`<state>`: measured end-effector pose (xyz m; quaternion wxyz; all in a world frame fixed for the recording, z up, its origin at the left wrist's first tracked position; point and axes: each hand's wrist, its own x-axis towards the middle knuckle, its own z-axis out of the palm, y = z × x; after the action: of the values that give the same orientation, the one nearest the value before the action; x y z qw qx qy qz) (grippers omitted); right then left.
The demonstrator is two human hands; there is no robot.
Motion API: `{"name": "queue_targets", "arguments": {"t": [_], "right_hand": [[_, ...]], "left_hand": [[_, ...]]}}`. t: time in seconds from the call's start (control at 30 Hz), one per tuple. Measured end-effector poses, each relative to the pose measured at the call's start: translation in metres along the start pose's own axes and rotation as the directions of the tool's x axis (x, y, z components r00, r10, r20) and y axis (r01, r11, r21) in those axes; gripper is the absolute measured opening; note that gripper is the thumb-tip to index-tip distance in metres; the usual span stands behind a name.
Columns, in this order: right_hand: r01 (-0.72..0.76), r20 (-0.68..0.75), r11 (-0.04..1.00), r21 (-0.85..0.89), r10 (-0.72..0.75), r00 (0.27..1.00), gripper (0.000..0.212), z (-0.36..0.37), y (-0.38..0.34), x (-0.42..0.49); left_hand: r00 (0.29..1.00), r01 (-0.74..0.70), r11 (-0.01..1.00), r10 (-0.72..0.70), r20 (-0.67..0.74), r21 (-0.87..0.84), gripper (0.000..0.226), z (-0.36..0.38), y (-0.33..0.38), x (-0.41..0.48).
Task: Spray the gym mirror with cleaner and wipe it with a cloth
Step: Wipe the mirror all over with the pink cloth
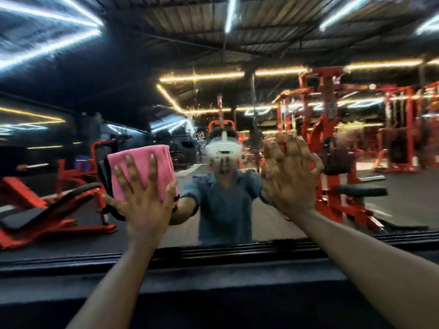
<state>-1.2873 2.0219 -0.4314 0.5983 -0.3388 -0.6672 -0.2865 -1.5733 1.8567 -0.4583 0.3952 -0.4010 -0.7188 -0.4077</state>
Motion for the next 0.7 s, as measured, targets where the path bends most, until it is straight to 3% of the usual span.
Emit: {"name": "queue_targets", "arguments": {"t": [0.23,0.57,0.7], "right_hand": [[0.057,0.097,0.998,0.022,-0.059,0.994,0.055,0.003,0.046,-0.015],[0.061,0.046,0.995,0.078,-0.065,0.997,0.058,0.003,0.044,-0.020],[0.064,0.046,0.996,0.066,-0.067,0.997,0.057,0.003,0.046,-0.019]], "left_hand": [[0.986,0.134,0.991,-0.132,0.102,-0.012,0.084,-0.005,0.020,-0.013],[0.964,0.150,0.989,-0.148,0.222,0.006,0.067,-0.001,0.022,-0.044],[0.967,0.090,0.994,-0.102,0.235,0.063,0.065,0.005,0.030,-0.078]]}}
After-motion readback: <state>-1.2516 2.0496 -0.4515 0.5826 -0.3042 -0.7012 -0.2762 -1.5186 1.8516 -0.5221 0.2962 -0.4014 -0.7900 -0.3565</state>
